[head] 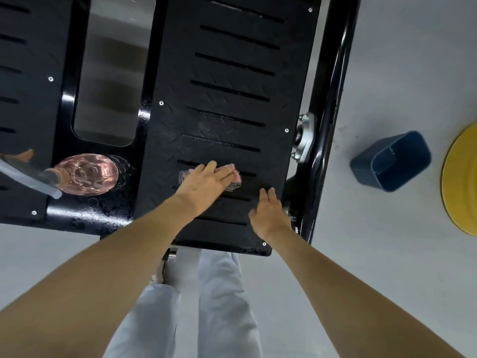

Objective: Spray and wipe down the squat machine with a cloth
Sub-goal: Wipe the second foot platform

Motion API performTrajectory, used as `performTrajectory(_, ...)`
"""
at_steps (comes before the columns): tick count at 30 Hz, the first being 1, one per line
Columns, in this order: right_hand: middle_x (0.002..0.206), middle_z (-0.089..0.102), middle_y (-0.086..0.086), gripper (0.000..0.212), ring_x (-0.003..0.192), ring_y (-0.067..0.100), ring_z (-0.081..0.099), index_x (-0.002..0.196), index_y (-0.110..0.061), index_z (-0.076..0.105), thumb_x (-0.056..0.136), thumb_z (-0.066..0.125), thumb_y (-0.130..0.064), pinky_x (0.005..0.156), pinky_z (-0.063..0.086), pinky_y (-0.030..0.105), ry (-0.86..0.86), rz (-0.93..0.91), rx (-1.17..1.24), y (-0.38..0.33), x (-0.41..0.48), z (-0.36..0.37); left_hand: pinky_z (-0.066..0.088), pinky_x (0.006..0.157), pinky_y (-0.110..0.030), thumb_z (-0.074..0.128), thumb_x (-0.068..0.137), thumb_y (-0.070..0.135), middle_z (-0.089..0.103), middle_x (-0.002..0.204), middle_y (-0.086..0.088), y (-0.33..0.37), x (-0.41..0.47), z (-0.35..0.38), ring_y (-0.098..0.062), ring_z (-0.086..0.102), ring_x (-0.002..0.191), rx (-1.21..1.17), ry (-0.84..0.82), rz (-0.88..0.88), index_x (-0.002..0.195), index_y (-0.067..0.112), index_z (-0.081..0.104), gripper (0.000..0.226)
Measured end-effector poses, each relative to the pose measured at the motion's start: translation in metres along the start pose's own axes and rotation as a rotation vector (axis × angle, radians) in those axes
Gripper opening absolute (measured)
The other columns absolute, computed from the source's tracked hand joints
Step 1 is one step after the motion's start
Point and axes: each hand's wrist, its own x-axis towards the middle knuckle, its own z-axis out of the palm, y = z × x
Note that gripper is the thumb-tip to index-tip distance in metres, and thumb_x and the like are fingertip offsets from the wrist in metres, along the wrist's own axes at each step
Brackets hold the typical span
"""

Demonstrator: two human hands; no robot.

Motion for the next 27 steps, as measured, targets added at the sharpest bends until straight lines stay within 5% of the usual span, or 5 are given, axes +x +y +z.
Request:
performTrajectory(7,0.159,0.001,0.011,0.055,0.14,0.03,0.022,0.149,-0.008,0.018,0.099,0.037,-0.021,0.109,0.034,0.042,0.027,0.007,0.053,-0.018,-0.001,0.001,0.04,0.092,-0.032,0.052,0.081,-0.008,0.009,0.159,0.01,-0.023,-0.029,0.033,-0.023,0.04,0.109,-0.209,0.062,-0.299,0.15,0.029,0.016,0.086)
performTrajectory(14,0.159,-0.001,0.012,0.053,0.14,0.031,0.021,0.147,-0.008,0.022,0.098,0.039,-0.019,0.104,0.036,0.043,0.054,0.098,0.141,-0.036,-0.026,0.053,0.044,0.091,-0.036,0.059,0.08,-0.007,0.022,0.154,-0.001,-0.027,-0.054,0.051,-0.03,0.04,0.113,-0.39,0.146,-0.547,0.148,0.014,0.024,0.078)
performTrajectory(24,0.158,-0.009,0.015,0.066,0.144,0.031,0.01,0.152,-0.008,0.006,0.097,0.041,-0.019,0.112,0.03,0.044,0.16,0.093,0.135,-0.043,-0.025,0.083,0.043,0.091,-0.034,0.059,0.08,-0.003,0.012,0.156,-0.001,-0.016,-0.073,0.083,-0.026,0.039,0.117,-0.115,0.136,-0.285,0.149,0.018,0.014,0.085)
performTrajectory(27,0.158,-0.009,0.015,0.066,0.143,0.031,0.01,0.152,-0.007,0.006,0.097,0.041,-0.02,0.112,0.029,0.044,0.175,0.098,0.13,-0.037,-0.022,0.081,0.042,0.091,-0.036,0.065,0.078,0.0,0.017,0.153,0.0,-0.023,-0.078,0.086,-0.027,0.039,0.116,-0.095,0.145,-0.351,0.148,0.017,0.015,0.087)
